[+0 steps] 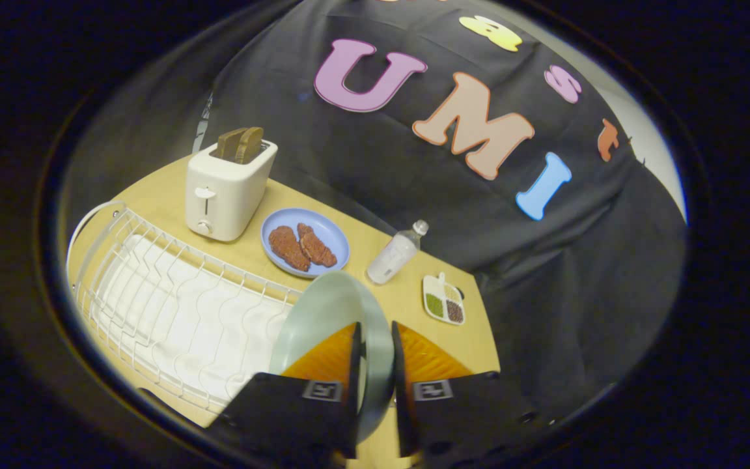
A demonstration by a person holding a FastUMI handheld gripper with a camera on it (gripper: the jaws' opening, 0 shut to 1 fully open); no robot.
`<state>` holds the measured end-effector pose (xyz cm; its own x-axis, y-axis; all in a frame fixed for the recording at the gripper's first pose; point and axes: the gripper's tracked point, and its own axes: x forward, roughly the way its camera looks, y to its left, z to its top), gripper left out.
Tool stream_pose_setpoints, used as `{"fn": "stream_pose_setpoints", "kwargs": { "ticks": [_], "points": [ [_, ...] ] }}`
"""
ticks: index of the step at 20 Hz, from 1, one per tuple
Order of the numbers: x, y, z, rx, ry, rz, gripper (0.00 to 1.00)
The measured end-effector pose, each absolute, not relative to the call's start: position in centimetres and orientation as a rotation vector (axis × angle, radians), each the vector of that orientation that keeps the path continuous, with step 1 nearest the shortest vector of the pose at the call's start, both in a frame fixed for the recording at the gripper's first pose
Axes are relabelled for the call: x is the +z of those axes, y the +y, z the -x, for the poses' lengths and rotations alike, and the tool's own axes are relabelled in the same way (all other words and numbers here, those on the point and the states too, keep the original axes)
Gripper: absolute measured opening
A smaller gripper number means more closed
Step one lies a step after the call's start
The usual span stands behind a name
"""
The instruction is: Take the plate from the dish rack, then take the spoon from the basket and place it into the plate.
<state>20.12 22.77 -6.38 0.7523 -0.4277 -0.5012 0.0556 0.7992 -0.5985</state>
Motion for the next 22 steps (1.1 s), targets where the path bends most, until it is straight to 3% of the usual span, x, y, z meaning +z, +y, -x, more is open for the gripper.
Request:
{"fn": "stream_pose_setpoints", "kwargs": {
  "ticks": [7,16,22],
  "points": [
    [-5.7,22.9,-19.7,-0.233,0.728,0.282,0.22],
    [-3.3,21.3,-17.1,-0.016,0.746,-0.342,0.22],
    [-2.2,14.8,-11.8,0.034,0.704,-0.539,0.22]
  ]
}}
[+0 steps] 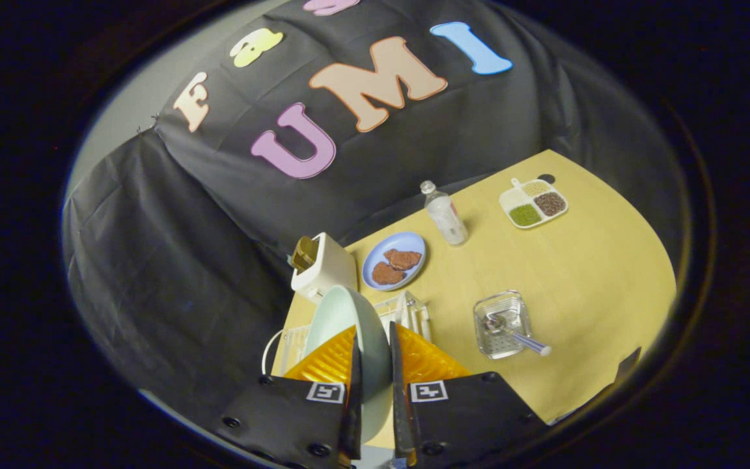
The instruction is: Take the plate from the dish rack, then take the spoon from the basket and place it into the plate.
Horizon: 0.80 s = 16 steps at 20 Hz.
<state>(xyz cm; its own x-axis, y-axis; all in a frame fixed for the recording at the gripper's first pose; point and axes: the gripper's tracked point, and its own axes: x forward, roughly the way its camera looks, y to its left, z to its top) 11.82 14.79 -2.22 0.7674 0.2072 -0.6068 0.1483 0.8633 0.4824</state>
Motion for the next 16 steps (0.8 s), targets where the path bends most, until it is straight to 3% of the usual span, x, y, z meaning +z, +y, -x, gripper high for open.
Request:
{"fn": "stream_pose_setpoints", "kwargs": {
  "ticks": [16],
  "points": [
    [-16.1,2.3,0.7,0.013,0.678,-0.716,0.22]
  ]
}}
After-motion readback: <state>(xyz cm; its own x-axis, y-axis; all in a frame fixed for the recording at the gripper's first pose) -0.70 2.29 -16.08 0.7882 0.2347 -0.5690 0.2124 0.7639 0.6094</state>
